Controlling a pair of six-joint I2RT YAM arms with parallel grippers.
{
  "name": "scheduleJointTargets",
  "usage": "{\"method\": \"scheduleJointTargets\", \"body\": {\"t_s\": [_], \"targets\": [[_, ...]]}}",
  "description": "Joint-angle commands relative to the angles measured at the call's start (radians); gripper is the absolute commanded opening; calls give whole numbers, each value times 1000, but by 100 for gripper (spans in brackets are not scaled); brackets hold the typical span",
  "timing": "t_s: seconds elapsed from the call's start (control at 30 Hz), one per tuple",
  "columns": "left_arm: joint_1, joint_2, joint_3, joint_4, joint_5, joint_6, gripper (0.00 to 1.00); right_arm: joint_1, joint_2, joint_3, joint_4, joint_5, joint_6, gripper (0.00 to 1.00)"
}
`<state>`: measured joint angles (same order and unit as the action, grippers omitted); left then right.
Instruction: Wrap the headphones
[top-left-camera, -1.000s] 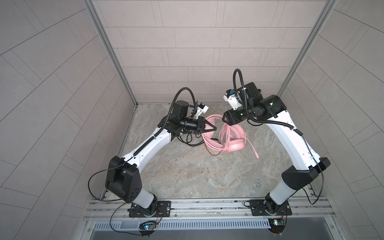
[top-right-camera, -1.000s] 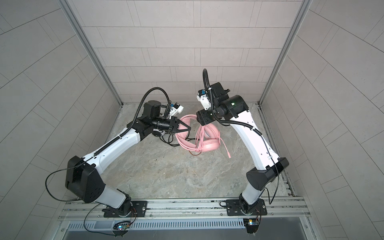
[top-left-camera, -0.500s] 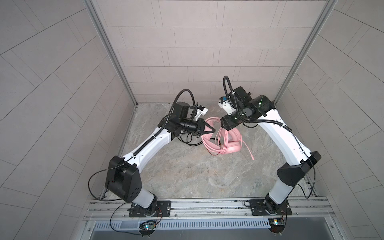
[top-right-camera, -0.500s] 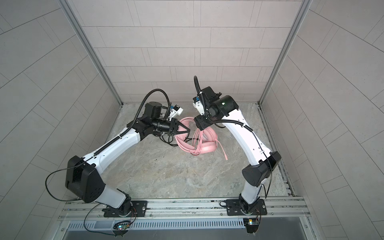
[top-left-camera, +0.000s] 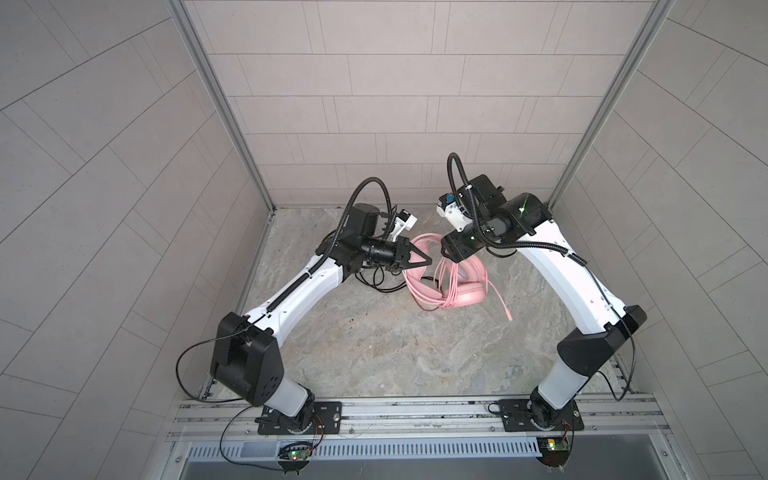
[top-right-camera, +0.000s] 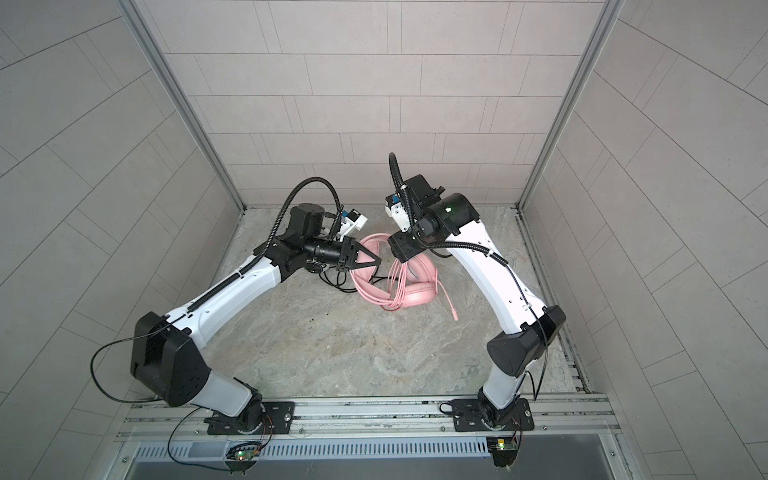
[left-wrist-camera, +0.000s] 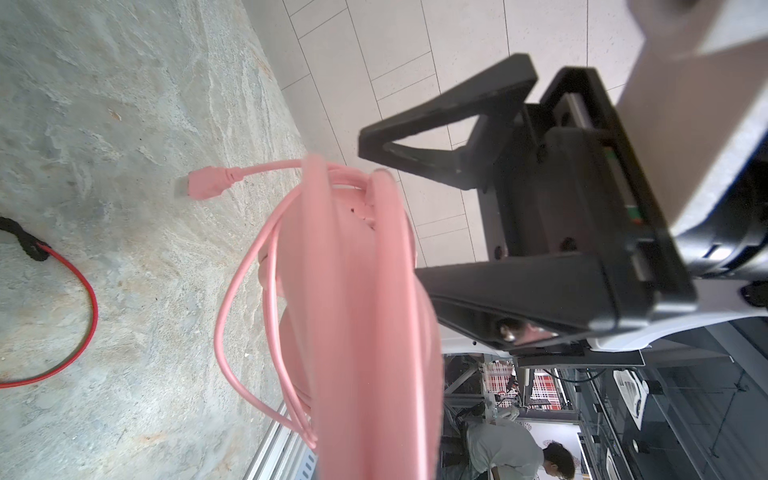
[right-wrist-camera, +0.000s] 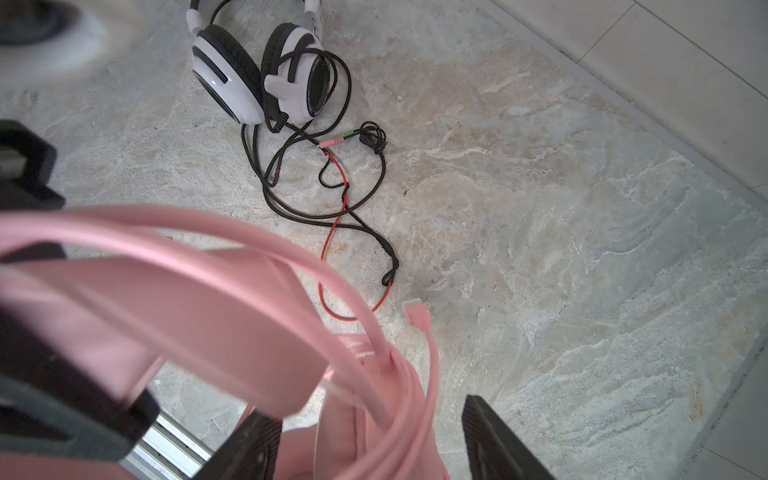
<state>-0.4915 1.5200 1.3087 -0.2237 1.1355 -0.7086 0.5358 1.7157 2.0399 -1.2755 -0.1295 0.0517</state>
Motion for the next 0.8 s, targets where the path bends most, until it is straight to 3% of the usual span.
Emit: {"method": "scheduleJointTargets", "body": {"t_s": [0.0, 0.13, 0.3, 0.43, 0.6, 0.77], "targets": [[-6, -58, 48, 74, 47, -3, 0, 0, 20, -35, 55, -5, 9, 67], [-4, -64, 45, 76, 50, -6, 0, -1, 16, -72, 99, 32, -1, 54], [-2, -55, 45, 73, 40, -5, 0, 1, 2, -88, 86, 101, -12, 24], [-2, -40, 41, 73, 17, 0, 0, -1, -14, -86, 66, 129, -21, 13], [2, -24, 54, 4, -31, 37, 36, -2, -8, -95, 44, 191, -35, 9], [12, -26, 103, -243, -121, 216, 64, -42, 16, -129, 39, 256, -21, 8]]}}
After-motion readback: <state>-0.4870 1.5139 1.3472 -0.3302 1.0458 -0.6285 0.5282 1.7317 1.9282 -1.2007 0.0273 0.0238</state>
